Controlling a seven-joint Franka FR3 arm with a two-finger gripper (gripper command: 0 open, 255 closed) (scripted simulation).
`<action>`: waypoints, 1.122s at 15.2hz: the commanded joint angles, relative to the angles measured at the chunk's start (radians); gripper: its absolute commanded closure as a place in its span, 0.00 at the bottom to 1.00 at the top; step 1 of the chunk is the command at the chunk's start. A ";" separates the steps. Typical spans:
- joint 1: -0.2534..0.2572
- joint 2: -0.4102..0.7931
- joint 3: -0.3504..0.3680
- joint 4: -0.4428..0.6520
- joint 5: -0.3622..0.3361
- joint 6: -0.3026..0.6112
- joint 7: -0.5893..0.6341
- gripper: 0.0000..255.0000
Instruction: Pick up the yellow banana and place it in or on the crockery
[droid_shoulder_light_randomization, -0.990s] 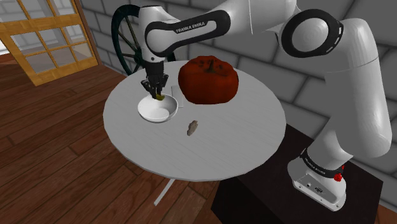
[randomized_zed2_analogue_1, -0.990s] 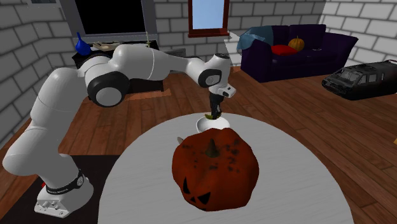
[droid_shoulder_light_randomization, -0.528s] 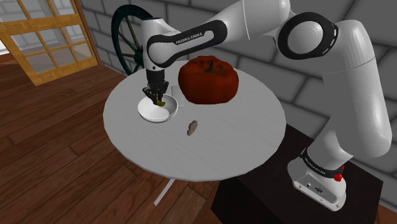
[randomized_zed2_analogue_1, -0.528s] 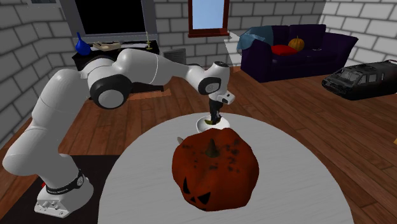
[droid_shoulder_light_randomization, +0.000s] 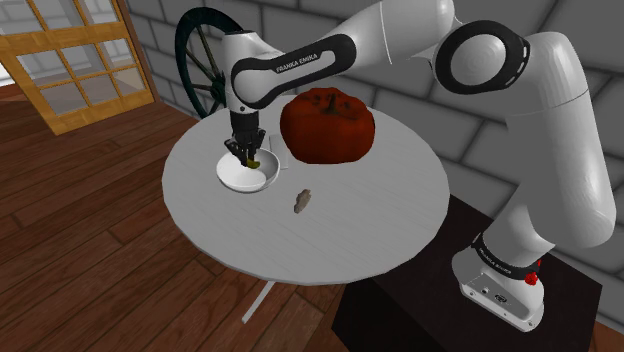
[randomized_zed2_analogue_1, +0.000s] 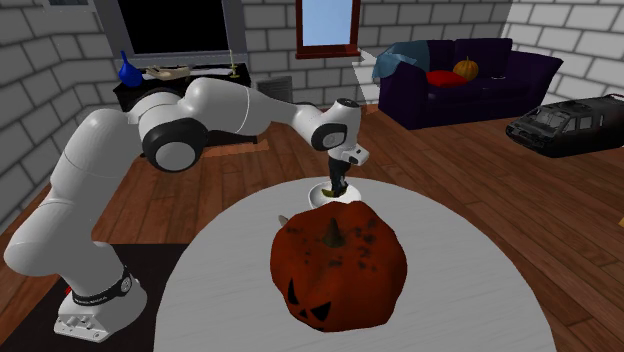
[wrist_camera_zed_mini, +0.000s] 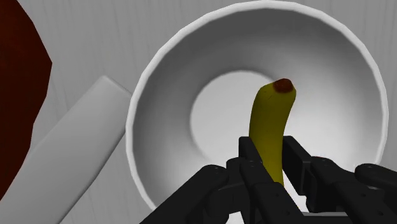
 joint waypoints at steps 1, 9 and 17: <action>0.000 0.000 0.000 0.000 0.000 0.000 0.000 0.00; -0.005 -0.033 0.006 0.048 0.009 -0.080 -0.006 0.00; -0.006 -0.040 0.007 0.064 0.011 -0.103 -0.007 0.00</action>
